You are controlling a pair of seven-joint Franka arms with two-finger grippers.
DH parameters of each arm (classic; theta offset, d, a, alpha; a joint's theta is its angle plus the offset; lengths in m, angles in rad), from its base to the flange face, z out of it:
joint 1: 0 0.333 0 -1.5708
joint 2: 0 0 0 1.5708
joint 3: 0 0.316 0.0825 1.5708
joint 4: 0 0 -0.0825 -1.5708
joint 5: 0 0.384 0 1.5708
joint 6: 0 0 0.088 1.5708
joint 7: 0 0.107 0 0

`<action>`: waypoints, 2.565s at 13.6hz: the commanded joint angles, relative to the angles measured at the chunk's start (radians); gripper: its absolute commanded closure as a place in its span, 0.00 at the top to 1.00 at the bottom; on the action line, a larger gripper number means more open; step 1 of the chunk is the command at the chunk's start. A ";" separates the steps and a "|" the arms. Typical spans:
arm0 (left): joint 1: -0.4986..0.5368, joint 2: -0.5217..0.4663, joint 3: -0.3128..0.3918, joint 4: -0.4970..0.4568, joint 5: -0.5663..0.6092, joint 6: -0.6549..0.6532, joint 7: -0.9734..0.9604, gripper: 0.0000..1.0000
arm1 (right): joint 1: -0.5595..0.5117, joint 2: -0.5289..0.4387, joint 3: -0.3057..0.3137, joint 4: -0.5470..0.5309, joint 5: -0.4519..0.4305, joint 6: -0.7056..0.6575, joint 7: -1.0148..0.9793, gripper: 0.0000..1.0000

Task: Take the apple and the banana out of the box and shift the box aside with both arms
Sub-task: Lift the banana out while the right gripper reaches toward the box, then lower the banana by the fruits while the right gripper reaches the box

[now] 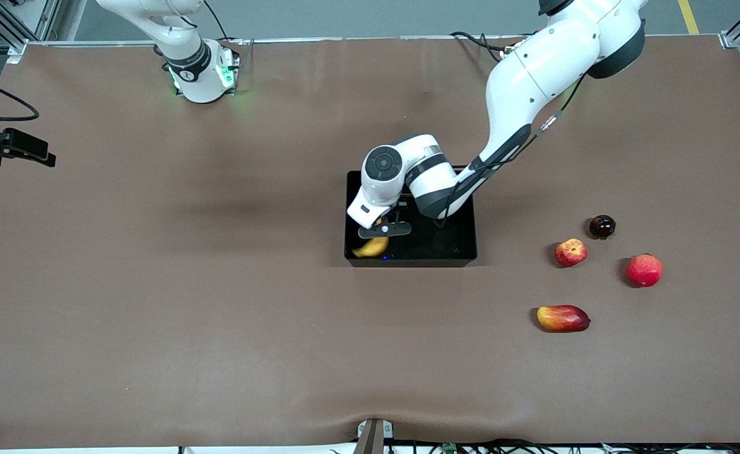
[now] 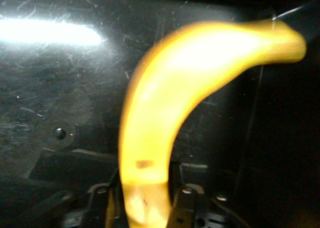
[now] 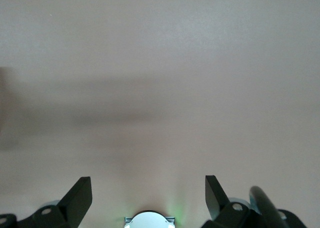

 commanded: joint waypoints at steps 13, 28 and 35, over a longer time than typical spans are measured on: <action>0.109 -0.304 -0.075 0.004 -0.031 -0.264 0.006 0.00 | 0.055 0.002 0.016 -0.001 0.066 -0.009 0.075 1.00; 0.765 -0.263 -0.037 0.004 0.021 -0.280 0.448 0.00 | 0.605 0.249 0.016 -0.028 0.189 0.361 0.665 1.00; 0.770 -0.128 0.097 0.006 0.111 -0.110 0.448 0.00 | 0.722 0.446 0.016 -0.032 0.186 0.551 0.679 1.00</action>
